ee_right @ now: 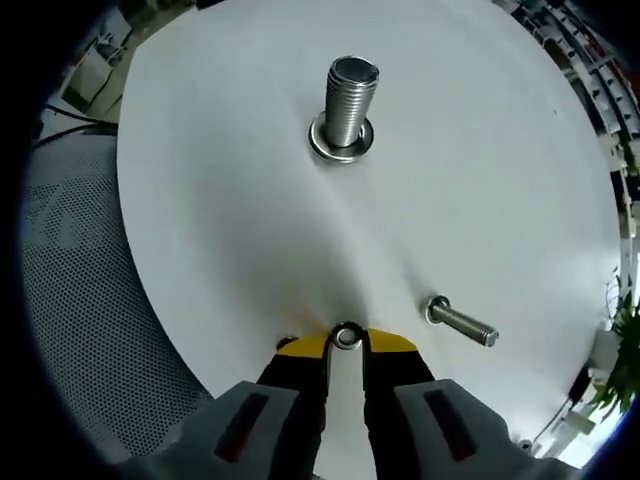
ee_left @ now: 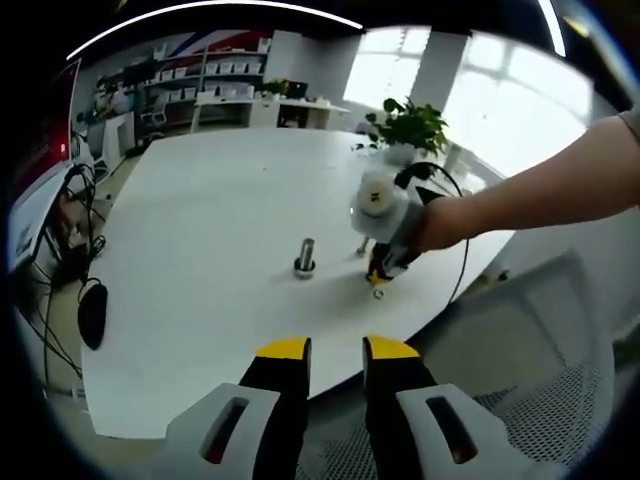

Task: Place the washer onto the threaded stud by aligning its center hole with the stud, sliding it down to the base, and recovering from edge contact or off-axis alignment until the washer reaches the visible bottom stop.

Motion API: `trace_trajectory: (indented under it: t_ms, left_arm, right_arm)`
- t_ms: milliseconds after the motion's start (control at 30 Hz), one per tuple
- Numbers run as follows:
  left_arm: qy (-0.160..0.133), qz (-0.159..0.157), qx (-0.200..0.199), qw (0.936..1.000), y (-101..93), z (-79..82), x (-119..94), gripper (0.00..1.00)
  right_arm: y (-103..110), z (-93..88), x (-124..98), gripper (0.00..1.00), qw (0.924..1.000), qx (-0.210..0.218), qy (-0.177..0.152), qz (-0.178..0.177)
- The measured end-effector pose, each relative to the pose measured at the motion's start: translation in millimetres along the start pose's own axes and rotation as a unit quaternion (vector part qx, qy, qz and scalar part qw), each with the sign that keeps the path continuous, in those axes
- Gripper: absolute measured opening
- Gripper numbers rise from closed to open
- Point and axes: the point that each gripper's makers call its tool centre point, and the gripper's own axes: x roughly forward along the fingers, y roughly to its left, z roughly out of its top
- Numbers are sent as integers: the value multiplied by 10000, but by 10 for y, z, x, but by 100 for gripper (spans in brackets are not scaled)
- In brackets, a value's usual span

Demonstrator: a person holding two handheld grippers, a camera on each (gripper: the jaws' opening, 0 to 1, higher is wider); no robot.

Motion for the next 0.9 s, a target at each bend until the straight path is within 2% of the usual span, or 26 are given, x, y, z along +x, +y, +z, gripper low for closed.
trace_trajectory:
  t_ms: [200,300,433,600,733,900]
  left_arm:
    - [-9,-24,-28,10000,-5,-1,-3,18]
    - [-112,-5,-86,9999,14,31,-15,18]
    - [-95,-34,-45,9999,-2,28,-11,18]
    - [-145,-24,-103,9998,4,41,-23,19]
    - [-171,-9,-116,9998,11,47,-27,19]
    - [-151,-47,-120,9998,-4,35,-29,19]
  right_arm:
    - [3,-17,-15,14,9995,42,-279,-106]
    - [3,-11,-25,14,9993,123,-345,-88]
    - [-11,-10,-13,14,9989,315,-352,-45]
    - [-8,5,-15,14,9991,-4,-380,-167]
    - [-36,-3,-30,13,9985,291,-470,-56]
    - [-52,-5,-10,13,9975,467,-523,6]
